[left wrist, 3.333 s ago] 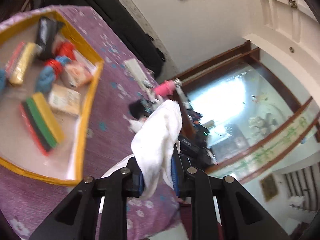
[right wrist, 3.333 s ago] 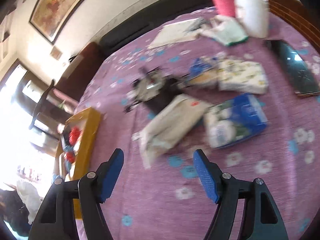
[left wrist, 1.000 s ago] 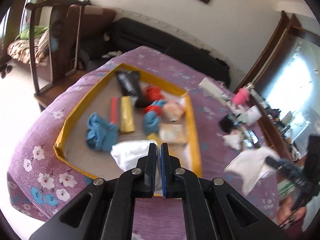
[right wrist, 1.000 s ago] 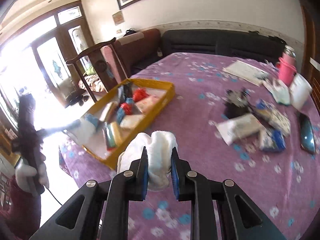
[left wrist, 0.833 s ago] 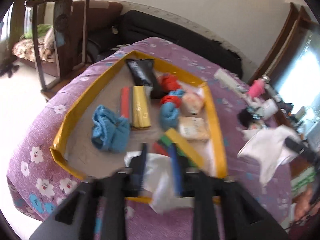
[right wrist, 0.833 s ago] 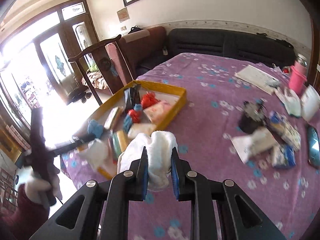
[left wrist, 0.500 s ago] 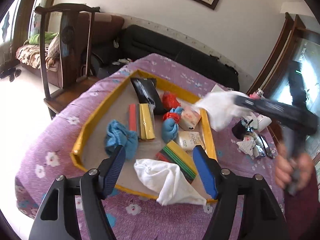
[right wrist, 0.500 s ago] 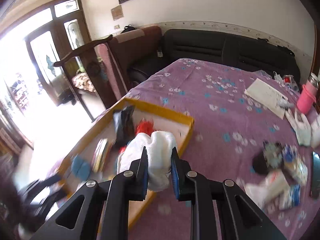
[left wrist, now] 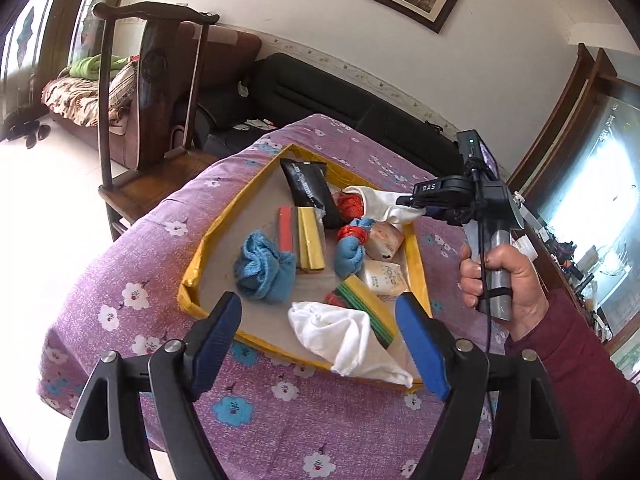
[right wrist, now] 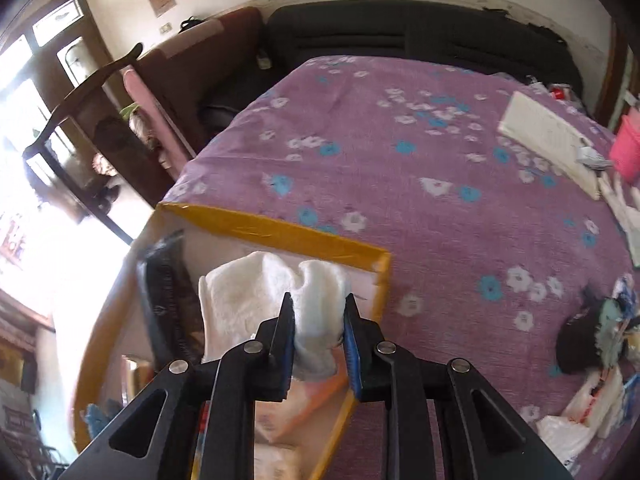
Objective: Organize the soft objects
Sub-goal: 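Drop both white cloths into the tray and open both tools, then move both open tools back over the table toward the remaining items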
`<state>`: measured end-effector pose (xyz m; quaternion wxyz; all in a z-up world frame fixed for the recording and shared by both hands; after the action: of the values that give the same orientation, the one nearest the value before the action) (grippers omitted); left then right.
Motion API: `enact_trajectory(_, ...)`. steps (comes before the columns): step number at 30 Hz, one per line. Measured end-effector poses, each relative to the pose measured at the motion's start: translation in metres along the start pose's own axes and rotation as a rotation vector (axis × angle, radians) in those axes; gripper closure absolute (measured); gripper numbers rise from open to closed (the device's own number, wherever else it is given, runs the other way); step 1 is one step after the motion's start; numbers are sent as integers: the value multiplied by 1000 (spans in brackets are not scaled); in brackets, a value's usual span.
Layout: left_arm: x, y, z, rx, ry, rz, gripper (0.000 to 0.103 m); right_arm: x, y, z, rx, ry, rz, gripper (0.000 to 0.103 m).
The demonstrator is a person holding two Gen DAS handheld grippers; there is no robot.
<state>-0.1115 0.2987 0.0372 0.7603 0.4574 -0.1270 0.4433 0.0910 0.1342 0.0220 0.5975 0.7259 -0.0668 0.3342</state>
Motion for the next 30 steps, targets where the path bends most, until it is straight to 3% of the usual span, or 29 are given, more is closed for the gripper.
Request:
enact_trajectory(4,-5,0,14,-14,-21,-4,24,-1,45,14,-29,15,104,52)
enact_trajectory(6,-8,-2,23,-21,-31,-7,24,-2,74,21,-67,37,168,33)
enact_trajectory(7,-10,-2,28,-26,-38,-10,24,-5,87,25,-87,47,193,31)
enact_trajectory(12,-25,-4,57,-55,-80,-26,24,-36,130,40,-118,94,234,30)
enact_trajectory(19,-51,-10,102,-82,-169,-70,23,-112,161,92,-148,82,219,28)
enact_trajectory(27,-90,-38,157,-136,-252,-186,23,-203,185,226,-211,-210,191,27)
enact_trajectory(30,-105,-56,178,-141,-289,-234,23,-221,187,258,-221,-288,208,27)
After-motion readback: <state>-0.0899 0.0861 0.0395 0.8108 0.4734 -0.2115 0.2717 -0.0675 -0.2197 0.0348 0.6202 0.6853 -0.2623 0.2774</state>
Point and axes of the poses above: each gripper's, at about its wrist camera, not at the fingertips, and y roughly against the way its jaws point, z to its right, x to its top, the point moved 7 cm from there along -y, roughly the way its jaws point, and after that the axes turned 12 degrees about y, right-handed, at the moved point
